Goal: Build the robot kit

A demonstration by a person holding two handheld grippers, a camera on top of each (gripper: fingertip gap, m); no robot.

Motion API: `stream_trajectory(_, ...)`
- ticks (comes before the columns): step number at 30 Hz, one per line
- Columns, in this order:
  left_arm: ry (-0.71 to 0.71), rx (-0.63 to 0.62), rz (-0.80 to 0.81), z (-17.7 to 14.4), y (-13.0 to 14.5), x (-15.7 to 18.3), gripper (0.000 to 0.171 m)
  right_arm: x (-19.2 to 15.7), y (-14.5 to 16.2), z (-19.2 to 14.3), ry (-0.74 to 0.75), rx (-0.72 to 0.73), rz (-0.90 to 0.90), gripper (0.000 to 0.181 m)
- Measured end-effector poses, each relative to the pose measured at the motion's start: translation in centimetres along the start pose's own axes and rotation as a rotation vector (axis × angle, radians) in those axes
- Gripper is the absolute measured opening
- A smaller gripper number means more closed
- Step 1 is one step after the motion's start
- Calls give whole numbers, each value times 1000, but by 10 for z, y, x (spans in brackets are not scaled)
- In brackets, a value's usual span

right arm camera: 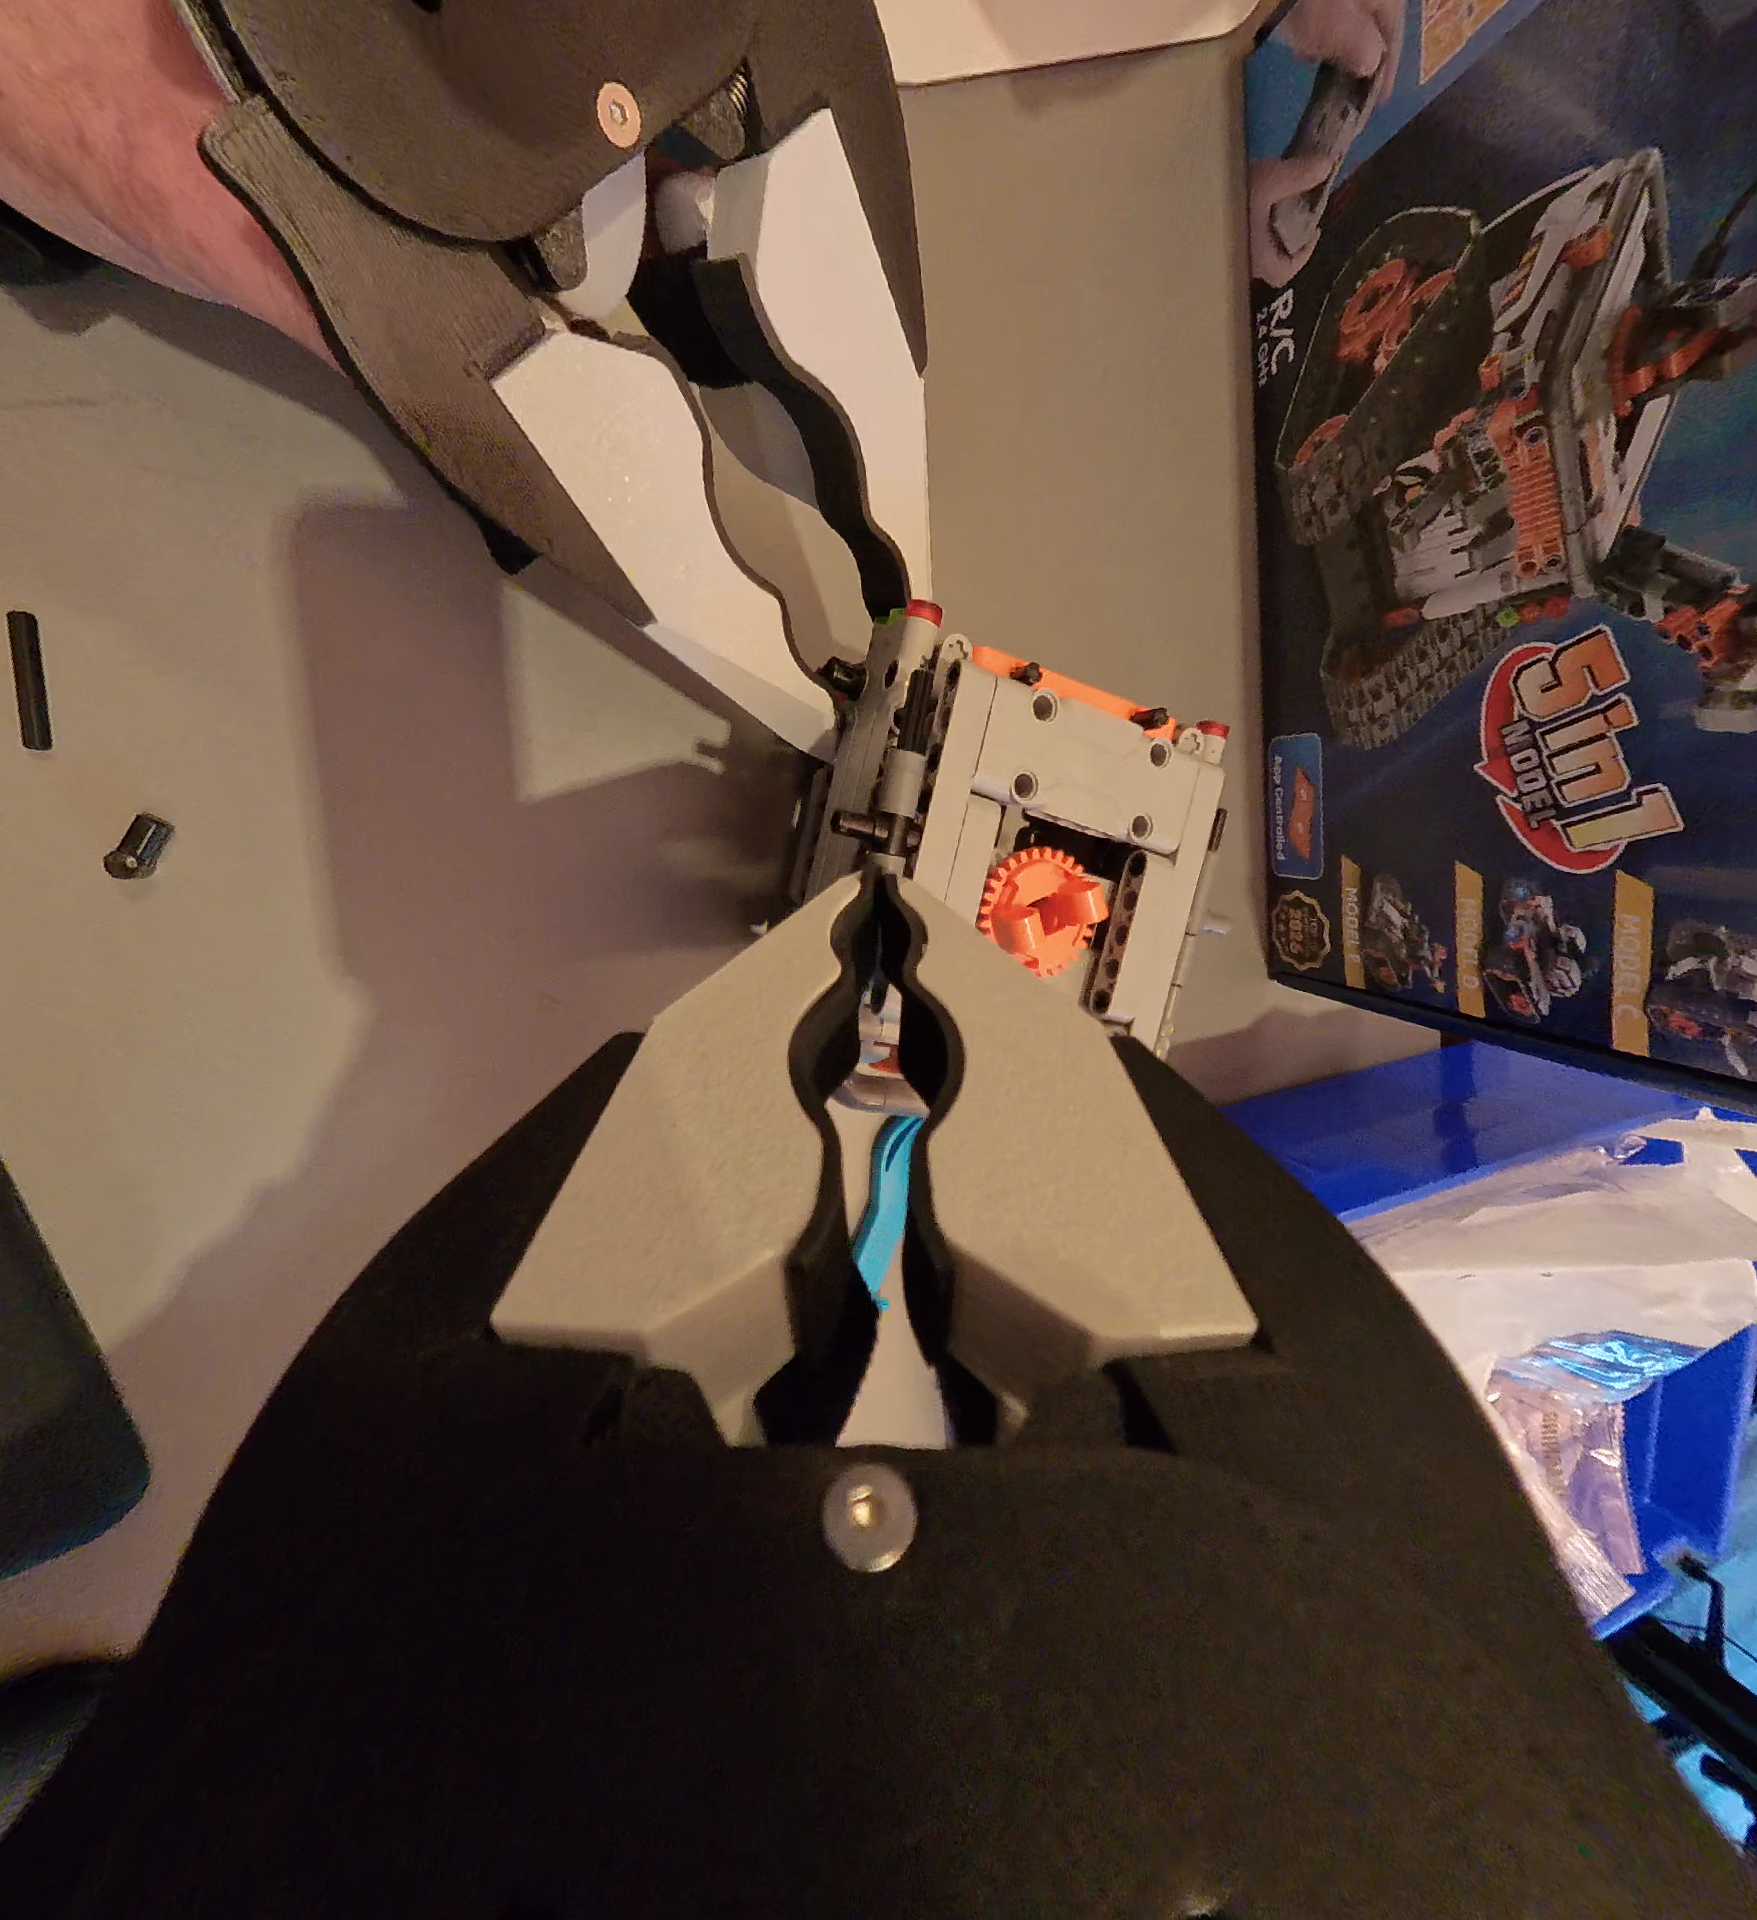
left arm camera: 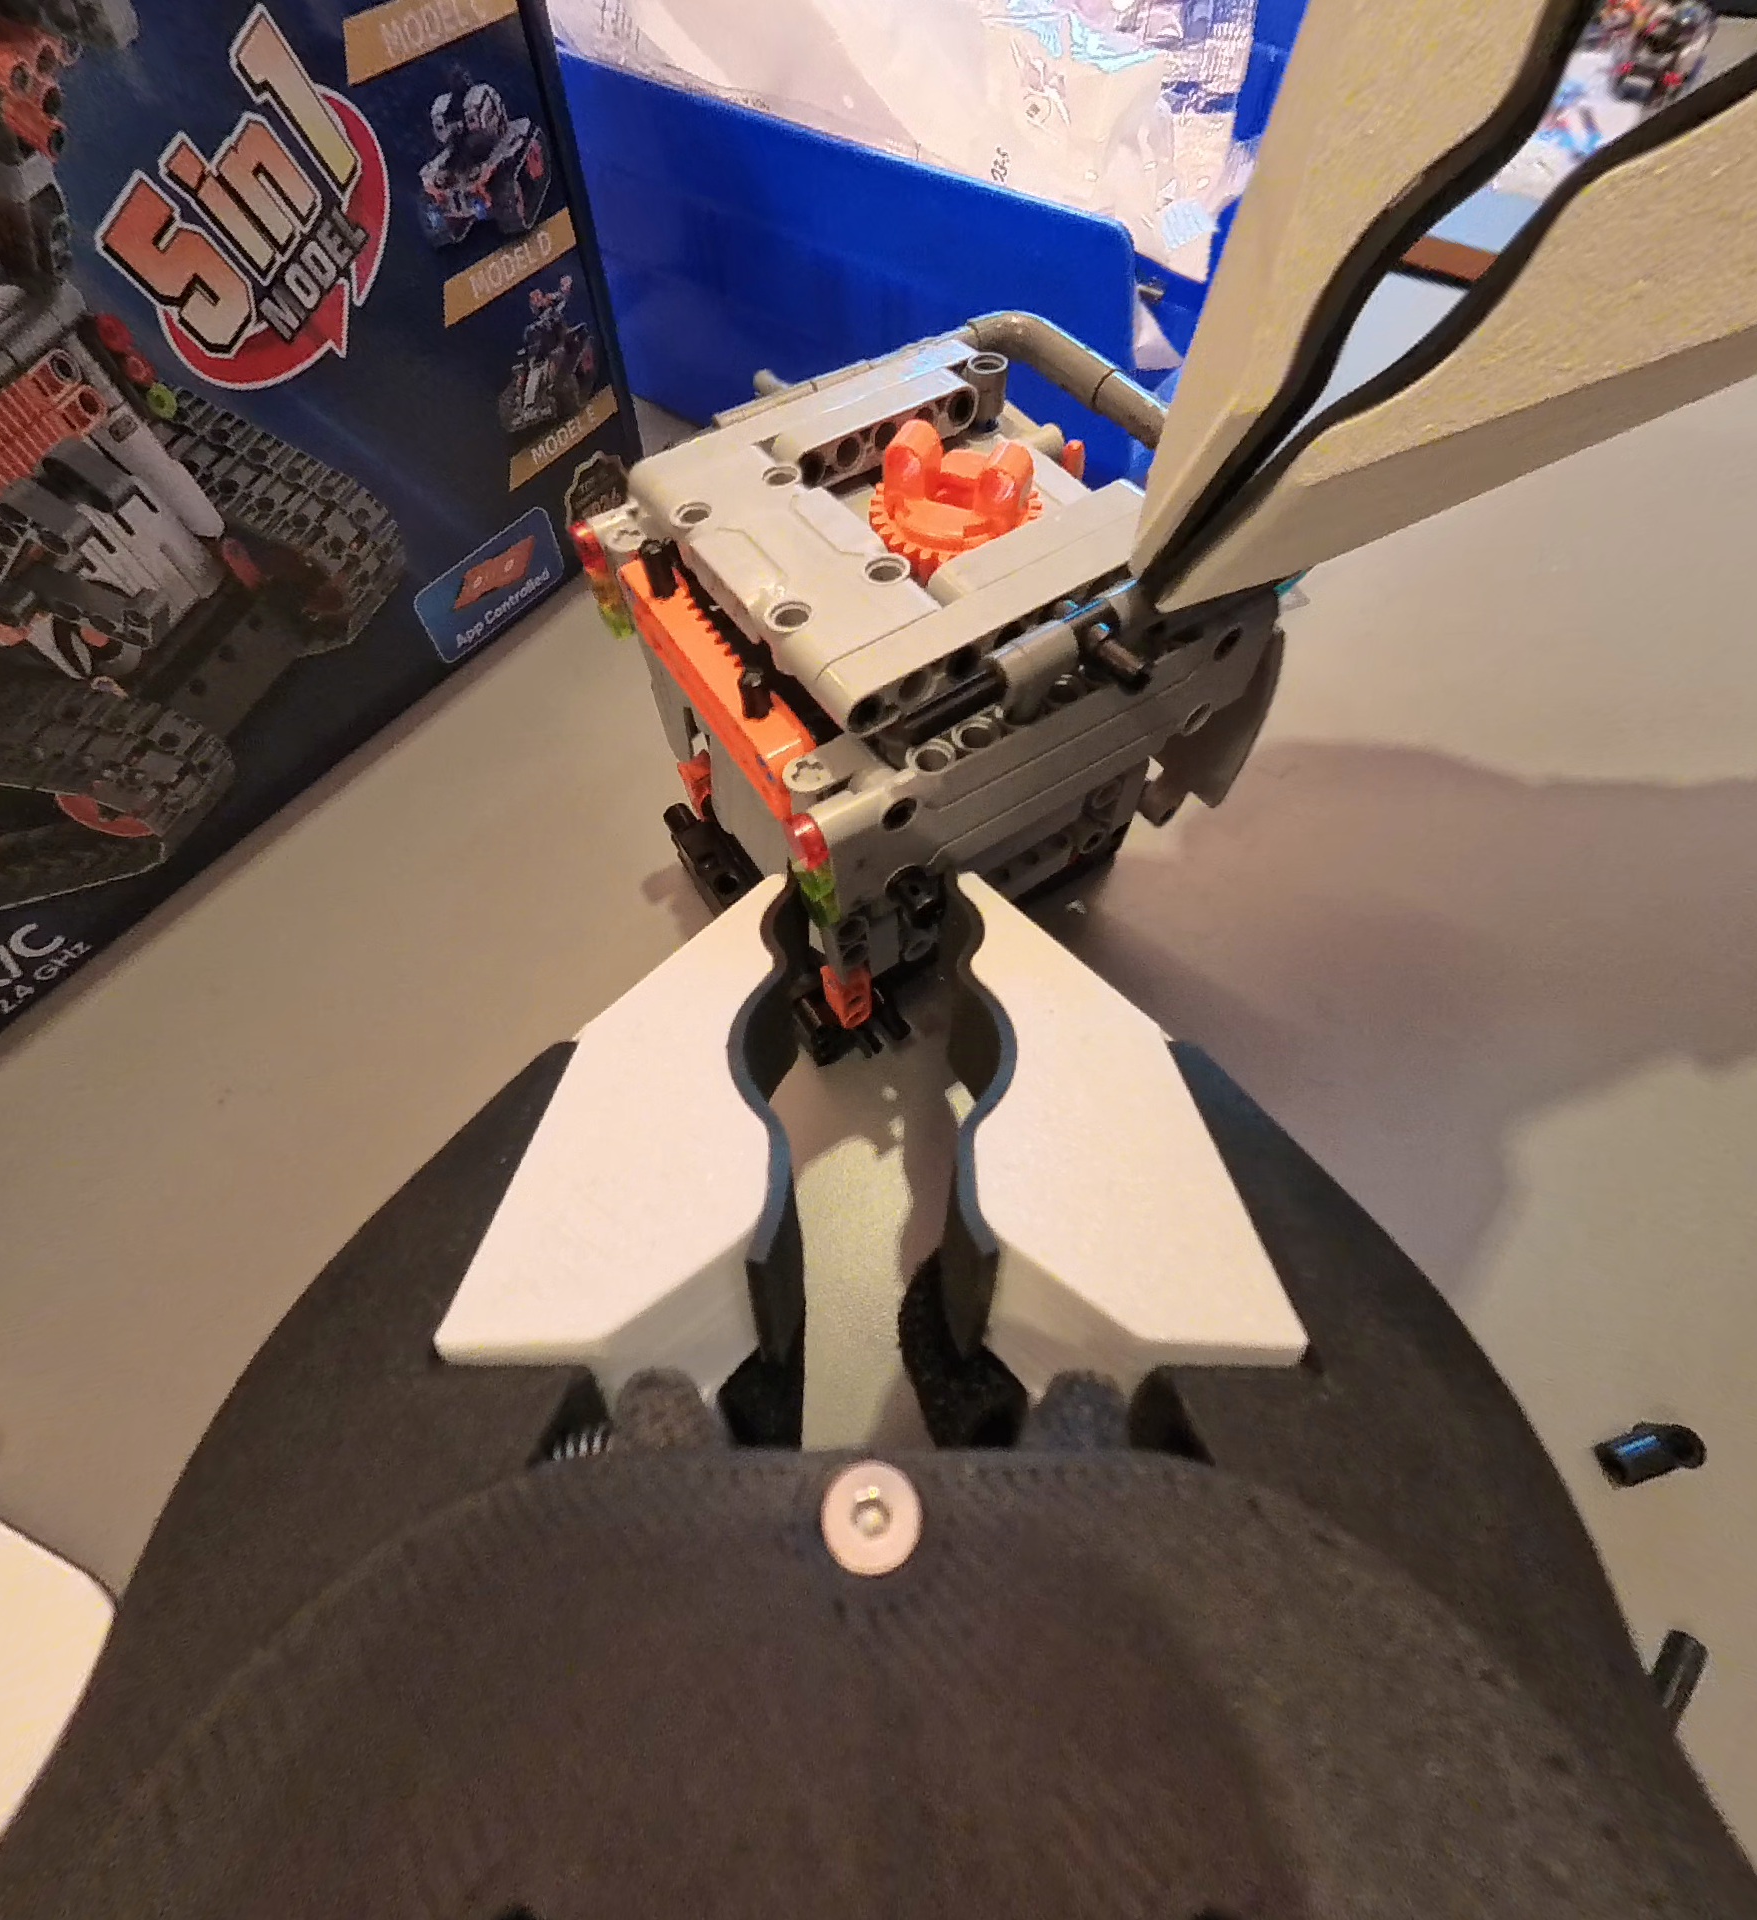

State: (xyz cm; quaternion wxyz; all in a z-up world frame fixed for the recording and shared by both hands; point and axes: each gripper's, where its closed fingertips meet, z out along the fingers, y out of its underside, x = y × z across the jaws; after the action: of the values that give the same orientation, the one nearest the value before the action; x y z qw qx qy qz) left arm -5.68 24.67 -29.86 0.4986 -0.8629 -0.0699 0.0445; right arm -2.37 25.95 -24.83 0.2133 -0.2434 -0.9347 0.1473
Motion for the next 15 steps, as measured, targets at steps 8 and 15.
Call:
stream_trajectory(8,-12,-13,-4,1,1,-1,19,-2,1,2,-35,-48,-2,0)
stream_trajectory(15,-27,-23,-2,4,0,-4,19,-1,1,4,-44,-71,10,0)
